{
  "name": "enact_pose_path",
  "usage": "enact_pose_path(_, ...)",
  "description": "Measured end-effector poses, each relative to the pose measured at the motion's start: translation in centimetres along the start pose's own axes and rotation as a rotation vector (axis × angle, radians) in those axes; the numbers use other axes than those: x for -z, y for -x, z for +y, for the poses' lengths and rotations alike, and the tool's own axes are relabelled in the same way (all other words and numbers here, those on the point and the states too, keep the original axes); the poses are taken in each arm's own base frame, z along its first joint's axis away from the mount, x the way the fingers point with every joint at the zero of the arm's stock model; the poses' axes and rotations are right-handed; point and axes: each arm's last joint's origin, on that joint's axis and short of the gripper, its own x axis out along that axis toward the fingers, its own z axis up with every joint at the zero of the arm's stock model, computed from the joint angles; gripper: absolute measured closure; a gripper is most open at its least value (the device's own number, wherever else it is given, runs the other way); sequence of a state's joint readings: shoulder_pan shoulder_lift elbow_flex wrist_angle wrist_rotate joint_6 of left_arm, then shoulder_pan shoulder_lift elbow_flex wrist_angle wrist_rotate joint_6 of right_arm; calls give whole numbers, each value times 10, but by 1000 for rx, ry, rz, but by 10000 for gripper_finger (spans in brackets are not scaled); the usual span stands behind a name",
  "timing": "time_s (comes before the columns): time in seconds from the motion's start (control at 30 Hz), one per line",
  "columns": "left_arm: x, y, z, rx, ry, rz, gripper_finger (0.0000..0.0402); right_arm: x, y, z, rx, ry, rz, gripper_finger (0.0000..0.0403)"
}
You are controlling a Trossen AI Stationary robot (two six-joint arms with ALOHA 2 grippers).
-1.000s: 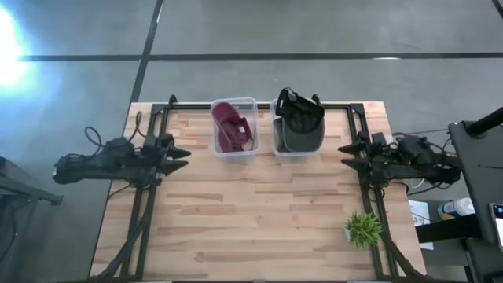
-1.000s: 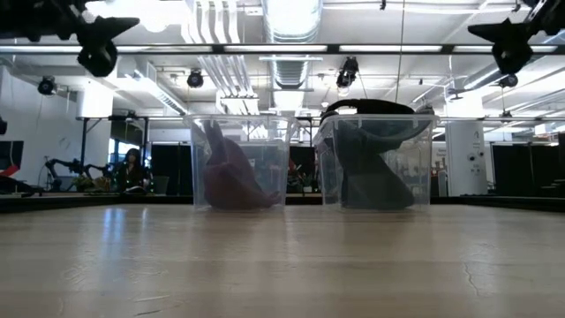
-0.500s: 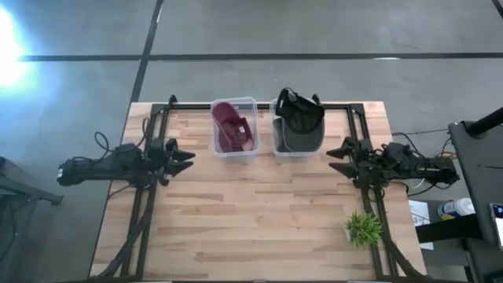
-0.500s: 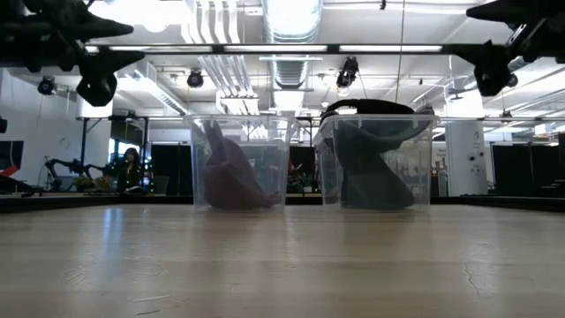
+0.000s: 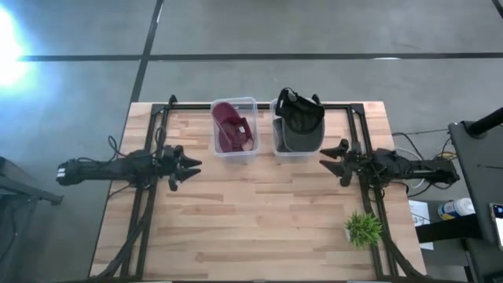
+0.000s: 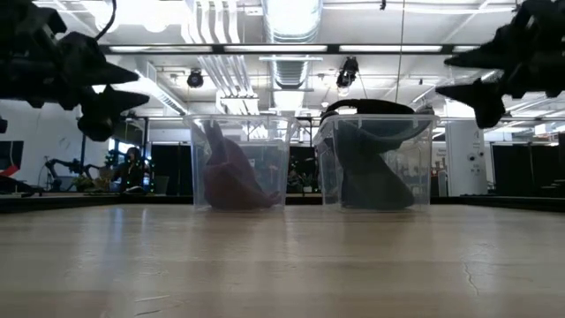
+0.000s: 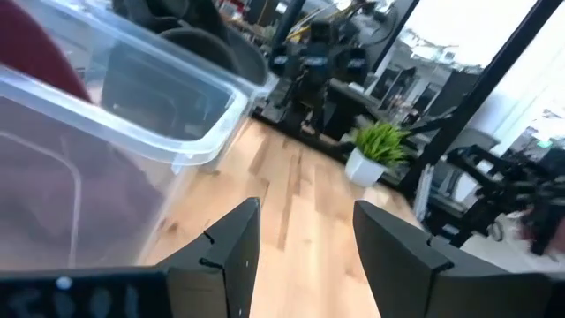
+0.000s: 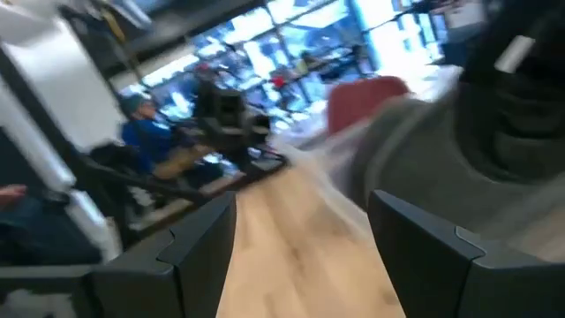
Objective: Pick & Place hat
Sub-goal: Return to Home Position
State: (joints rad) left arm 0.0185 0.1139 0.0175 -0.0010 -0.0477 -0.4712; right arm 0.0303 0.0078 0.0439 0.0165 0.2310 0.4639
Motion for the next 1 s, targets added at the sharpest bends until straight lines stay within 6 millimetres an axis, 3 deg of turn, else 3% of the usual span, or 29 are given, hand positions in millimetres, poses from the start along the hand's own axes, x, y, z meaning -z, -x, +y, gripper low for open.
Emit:
enact_pose_path(0.13,2,-1,0,9,-2,7,225,8,-3,-4,37,51,25,149)
enact_pose_path(0.67,-8,7,-4,69,-3,-129,225,9,-4,-4,45,87,37,147)
enact_pose_path(1.0,-4,7,-4,76,-417,-90,225,9,-4,-4,42,85,37,147)
